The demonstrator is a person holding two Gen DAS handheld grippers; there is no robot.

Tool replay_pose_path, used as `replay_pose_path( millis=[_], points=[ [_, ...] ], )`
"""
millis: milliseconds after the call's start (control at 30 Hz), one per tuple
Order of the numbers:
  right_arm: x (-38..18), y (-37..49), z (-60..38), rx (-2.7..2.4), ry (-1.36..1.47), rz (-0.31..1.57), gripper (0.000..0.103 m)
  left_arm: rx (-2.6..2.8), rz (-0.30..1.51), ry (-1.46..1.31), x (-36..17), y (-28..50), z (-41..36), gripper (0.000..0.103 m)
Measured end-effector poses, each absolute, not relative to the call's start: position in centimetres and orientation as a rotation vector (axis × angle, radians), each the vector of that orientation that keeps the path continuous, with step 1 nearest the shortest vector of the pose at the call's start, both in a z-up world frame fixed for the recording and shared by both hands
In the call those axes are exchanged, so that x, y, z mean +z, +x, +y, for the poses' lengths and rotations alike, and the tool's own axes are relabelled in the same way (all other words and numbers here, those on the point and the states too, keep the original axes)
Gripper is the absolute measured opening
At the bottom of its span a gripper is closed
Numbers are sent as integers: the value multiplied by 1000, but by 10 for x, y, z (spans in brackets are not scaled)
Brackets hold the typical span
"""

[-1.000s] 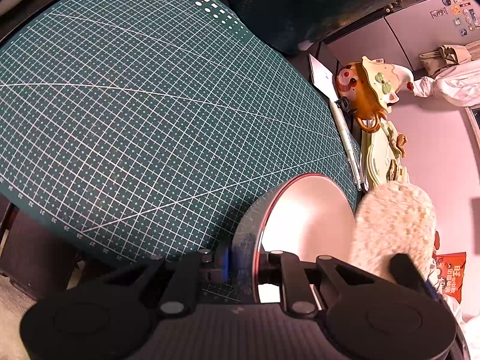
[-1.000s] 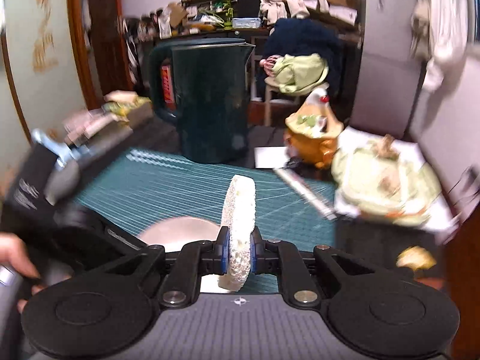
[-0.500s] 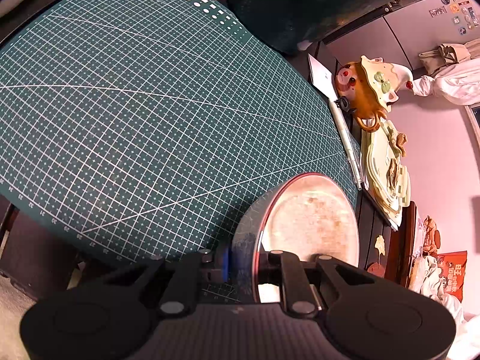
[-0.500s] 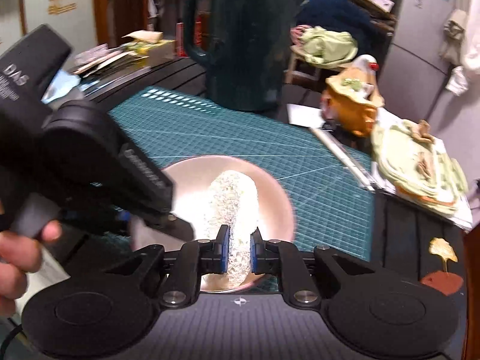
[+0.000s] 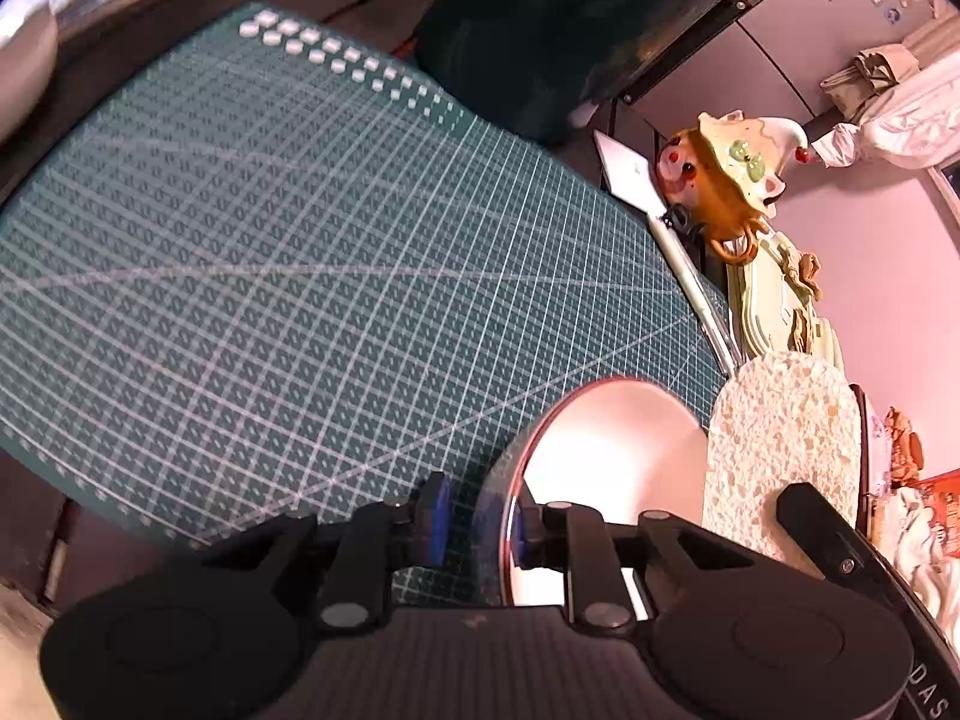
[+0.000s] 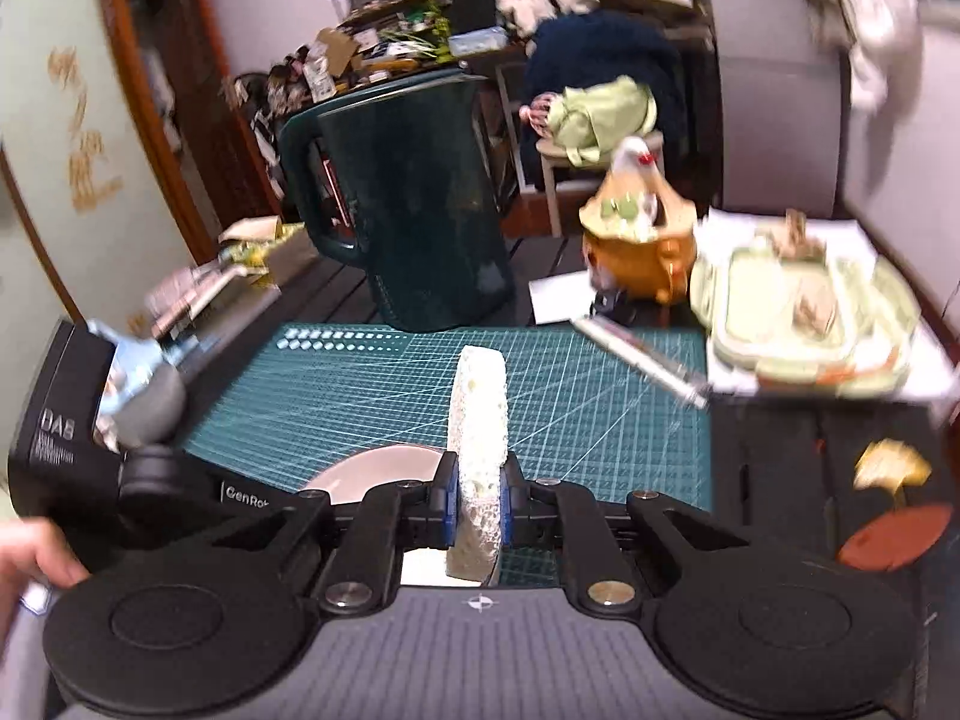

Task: Clean bowl
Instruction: 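Rub the sponge back and forth across the bowl bottom, right gripper, then scrub the bowl wall near the left gripper with the right-held sponge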

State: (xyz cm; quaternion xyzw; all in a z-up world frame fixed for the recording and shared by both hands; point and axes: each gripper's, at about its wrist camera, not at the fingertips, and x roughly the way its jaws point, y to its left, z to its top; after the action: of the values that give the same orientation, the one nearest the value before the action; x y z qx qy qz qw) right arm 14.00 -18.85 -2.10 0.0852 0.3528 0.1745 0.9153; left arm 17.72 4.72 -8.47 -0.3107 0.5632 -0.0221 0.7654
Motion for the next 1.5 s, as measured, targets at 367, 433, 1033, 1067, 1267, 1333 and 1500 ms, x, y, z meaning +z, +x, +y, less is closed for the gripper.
replay_pose_path(
  millis=[367, 433, 1033, 1067, 1267, 1333, 1500],
  points=[
    [-27, 132, -161, 469, 95, 790, 12, -8, 1264, -684, -48, 155, 34, 41],
    [-33, 133, -156, 470, 92, 814, 12, -31, 1310, -716, -54, 149, 27, 41],
    [-41, 130, -144, 497, 123, 934, 12, -48, 1163, -737, -62, 161, 33, 12],
    [-41, 129, -142, 494, 109, 930, 12, -50, 1168, -748, -64, 159, 35, 12],
    [-47, 128, -134, 438, 4, 918, 12, -61, 1181, -753, -66, 156, 39, 21],
    [-49, 127, -133, 431, -25, 912, 12, -65, 1177, -714, -64, 155, 35, 21],
    [-50, 127, -132, 399, -74, 896, 12, -67, 1179, -707, -65, 159, 31, 21]
  ],
)
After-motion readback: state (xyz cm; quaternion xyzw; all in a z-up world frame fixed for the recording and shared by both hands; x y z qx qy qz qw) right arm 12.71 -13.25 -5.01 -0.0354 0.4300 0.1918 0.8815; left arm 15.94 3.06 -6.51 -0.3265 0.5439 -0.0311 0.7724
